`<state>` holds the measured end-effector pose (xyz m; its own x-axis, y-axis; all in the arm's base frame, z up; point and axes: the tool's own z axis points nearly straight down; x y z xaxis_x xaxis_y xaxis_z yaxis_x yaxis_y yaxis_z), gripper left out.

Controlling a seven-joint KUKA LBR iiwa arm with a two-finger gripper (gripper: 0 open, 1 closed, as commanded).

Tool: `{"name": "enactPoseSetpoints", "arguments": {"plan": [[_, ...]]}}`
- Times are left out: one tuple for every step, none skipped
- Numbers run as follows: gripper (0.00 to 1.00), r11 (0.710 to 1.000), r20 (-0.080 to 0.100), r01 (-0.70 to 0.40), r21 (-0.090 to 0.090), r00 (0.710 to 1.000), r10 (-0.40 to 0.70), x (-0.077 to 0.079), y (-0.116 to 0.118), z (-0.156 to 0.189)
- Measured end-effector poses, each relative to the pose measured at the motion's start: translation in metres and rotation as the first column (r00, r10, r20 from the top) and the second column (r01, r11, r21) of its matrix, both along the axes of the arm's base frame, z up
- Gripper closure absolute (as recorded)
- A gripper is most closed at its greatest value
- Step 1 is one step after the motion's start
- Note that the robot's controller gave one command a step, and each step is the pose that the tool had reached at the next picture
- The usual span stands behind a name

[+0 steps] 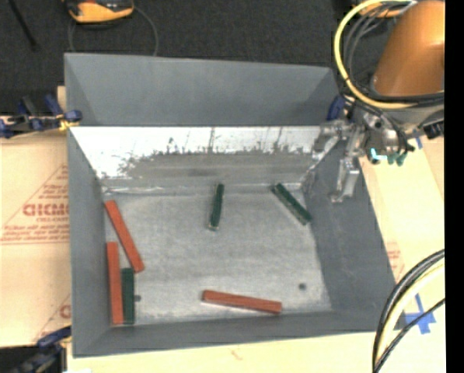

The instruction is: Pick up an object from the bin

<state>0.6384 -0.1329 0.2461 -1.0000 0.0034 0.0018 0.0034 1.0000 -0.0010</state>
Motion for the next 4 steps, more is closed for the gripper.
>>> {"name": "enactPoseSetpoints", "arguments": {"plan": [[0.0, 1.0, -0.006, -0.014, 0.002, 1.0, 0.014, -0.077, 0.007, -0.098], [0.0, 0.997, 0.007, 0.073, 0.002, 0.997, -0.073, -0.018, 0.009, -0.14], [0.0, 0.966, 0.007, 0.257, 0.001, 0.966, -0.257, 0.004, -0.014, -0.172], [1.0, 0.968, 0.008, 0.253, 0.001, 0.968, -0.253, 0.005, -0.013, -0.171]]}}
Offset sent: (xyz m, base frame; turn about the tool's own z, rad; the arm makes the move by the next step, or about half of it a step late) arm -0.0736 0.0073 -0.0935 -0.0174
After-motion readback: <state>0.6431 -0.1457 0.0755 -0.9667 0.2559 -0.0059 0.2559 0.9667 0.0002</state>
